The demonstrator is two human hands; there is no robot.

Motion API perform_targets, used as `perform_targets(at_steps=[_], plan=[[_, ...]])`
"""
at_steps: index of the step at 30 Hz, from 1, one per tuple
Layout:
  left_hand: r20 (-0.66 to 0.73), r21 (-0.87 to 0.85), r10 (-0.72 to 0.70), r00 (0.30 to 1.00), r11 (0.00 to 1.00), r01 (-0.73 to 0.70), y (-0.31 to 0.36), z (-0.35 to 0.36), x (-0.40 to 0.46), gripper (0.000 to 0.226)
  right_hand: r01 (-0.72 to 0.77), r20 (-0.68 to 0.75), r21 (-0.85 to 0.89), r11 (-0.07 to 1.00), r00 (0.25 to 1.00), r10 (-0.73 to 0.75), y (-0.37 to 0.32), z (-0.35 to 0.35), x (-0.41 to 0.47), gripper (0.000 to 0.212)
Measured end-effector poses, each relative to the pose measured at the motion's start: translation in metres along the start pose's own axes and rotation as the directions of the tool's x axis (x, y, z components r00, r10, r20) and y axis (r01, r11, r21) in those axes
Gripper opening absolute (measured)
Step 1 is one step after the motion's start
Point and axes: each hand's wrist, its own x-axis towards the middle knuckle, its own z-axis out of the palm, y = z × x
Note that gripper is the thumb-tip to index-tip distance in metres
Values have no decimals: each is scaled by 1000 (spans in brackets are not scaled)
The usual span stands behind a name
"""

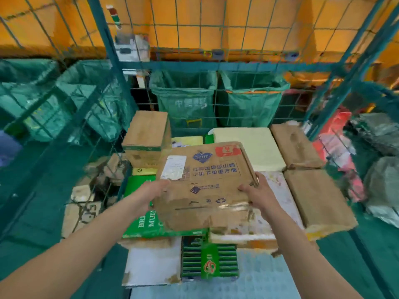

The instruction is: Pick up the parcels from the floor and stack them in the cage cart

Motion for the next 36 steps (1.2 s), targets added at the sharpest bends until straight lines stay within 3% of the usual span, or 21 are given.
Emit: perform_targets(at_steps=[4, 10, 16, 21, 24, 25, 27, 30, 33, 36], plan=[[-13, -50, -21, 1000, 999, 20, 14, 13, 25, 25, 31, 86, -24, 999, 996, -29, -23, -9, 65, 65], [64, -199, -181, 981, 961, 191, 27, 28, 64, 13, 113, 159, -156, 981, 983, -88, -61, 2, 148, 70], [184, -345, -277, 943, 880, 326, 36, 38, 117, 46, 271, 136, -403, 874, 962, -236, -134, 41, 223, 77], [278, -344, -242, 930, 879, 331, 41, 53, 146, 38, 517, 242, -390, 762, 856, -457, -169, 91, 283, 76], [273, -270, -229, 934, 914, 303, 50, 61, 164, 21, 273, 197, -354, 895, 957, -214, -133, 112, 305, 88], [267, -250, -227, 937, 922, 294, 53, 62, 170, 22, 187, 250, -399, 898, 964, -89, -117, 119, 307, 88], [252, -224, -212, 944, 936, 270, 58, 58, 183, 33, 183, 383, -531, 828, 923, 41, -79, 125, 322, 81], [215, -204, -186, 959, 951, 231, 71, 51, 206, 44, 156, 374, -491, 857, 926, 46, -48, 131, 349, 76], [179, -181, -156, 971, 965, 188, 86, 49, 222, 44, 111, 246, -506, 855, 969, 20, -53, 135, 345, 85], [145, -184, -130, 981, 970, 156, 94, 51, 240, 36, 62, 223, -562, 825, 972, 78, -47, 139, 337, 84]])
